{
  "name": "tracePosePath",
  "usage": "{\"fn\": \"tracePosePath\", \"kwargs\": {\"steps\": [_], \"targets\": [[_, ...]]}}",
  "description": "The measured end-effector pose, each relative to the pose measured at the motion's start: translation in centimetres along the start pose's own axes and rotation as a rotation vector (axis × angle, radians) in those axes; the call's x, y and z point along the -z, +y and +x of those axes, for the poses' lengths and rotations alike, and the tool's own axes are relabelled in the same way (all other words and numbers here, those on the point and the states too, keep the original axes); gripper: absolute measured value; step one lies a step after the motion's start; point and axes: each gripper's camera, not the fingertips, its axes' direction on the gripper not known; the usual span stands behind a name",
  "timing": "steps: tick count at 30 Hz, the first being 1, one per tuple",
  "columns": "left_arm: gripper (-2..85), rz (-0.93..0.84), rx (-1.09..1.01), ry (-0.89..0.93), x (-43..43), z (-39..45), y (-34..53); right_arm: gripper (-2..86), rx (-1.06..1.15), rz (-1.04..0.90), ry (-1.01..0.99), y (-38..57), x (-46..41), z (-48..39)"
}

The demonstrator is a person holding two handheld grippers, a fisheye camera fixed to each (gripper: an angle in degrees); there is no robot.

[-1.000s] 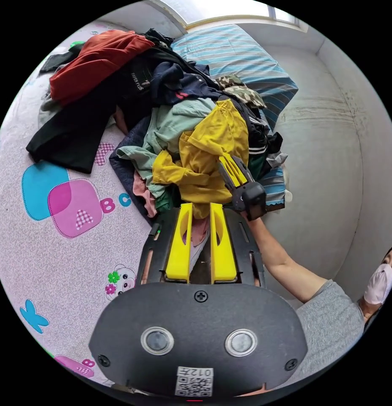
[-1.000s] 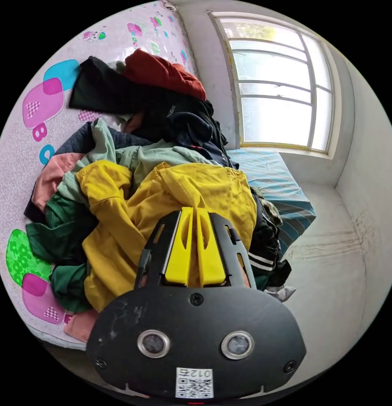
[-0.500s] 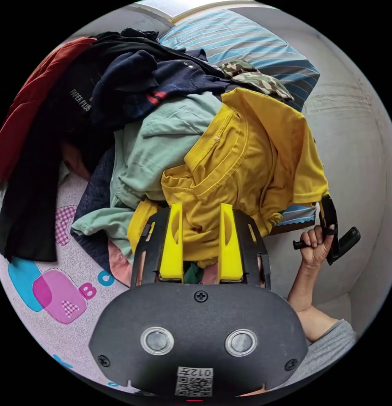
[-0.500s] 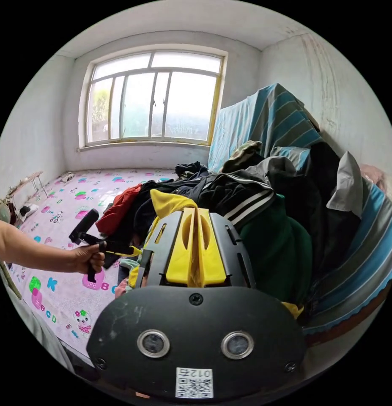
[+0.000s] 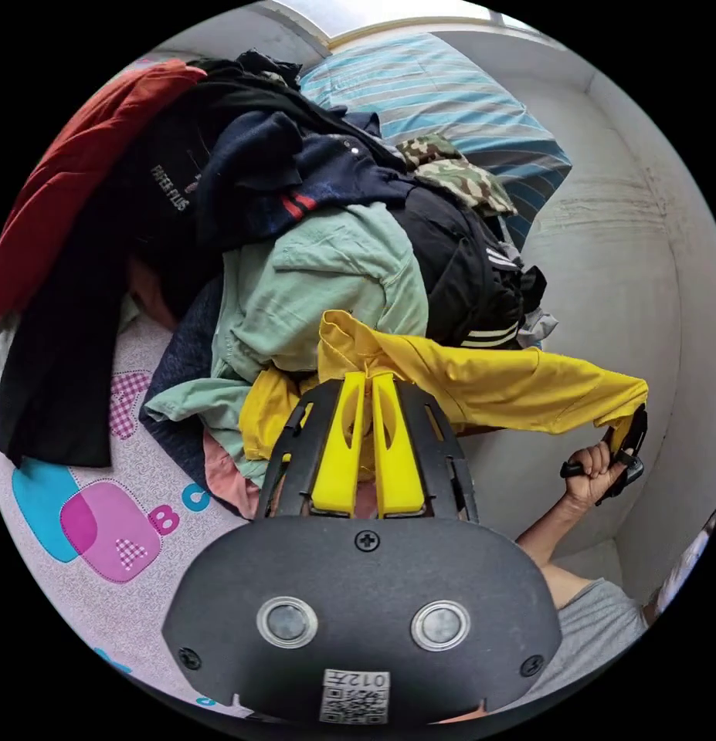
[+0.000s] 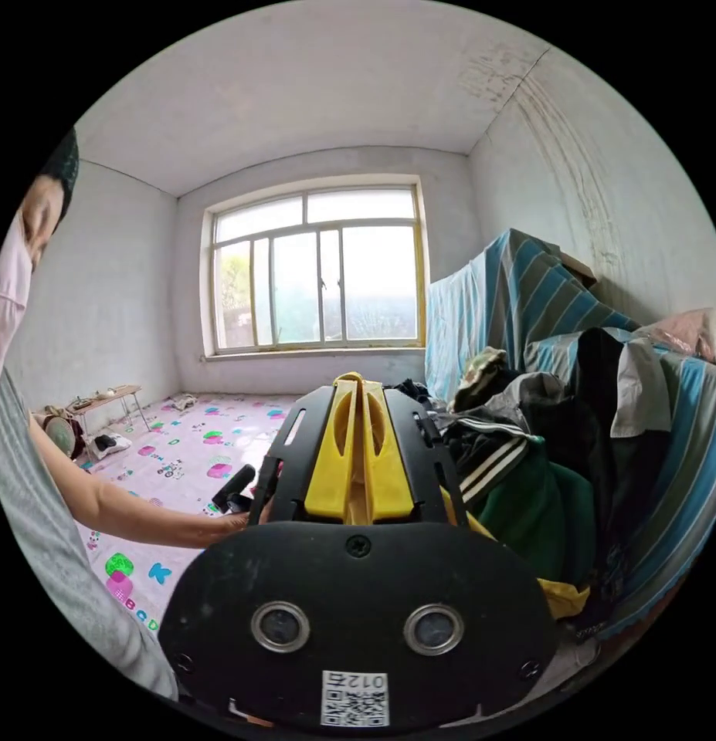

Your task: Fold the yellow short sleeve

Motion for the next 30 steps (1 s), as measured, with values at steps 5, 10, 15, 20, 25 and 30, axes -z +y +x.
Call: {"fn": "tracePosePath", "kwargs": {"steps": [5,10,15,20,25,30], "targets": [[0.6,0.262,-0.025,-0.027,15.1,-0.9,7.7,-0.8,-0.029,0.078,-0.267,-3.0,4.2,-4.2],[0.5,0.662,-0.164,-0.184,35.0,2.2,20.7,-0.8,-0.008,0.106,-0.511,-3.1,7.4,-8.8],[0.4,0.895,-0.273,-0.364,47.7,7.4,32.5,-0.8,-0.049,0.052,-0.653,1.4,7.0,-11.6],[0.5,0.907,-0.306,-0.619,53.4,11.0,41.2,-0.7,-0.238,-0.155,-0.845,9.5,3.0,-9.6],[0.6,0.751,-0.158,-0.686,56.3,8.6,47.1,-0.6,-0.311,-0.436,-0.918,20.0,-1.4,-5.3],[0.8,0.592,-0.026,-0.707,56.5,3.3,47.3,-0.7,-0.372,-0.619,-0.781,31.1,-8.9,2.4]]}}
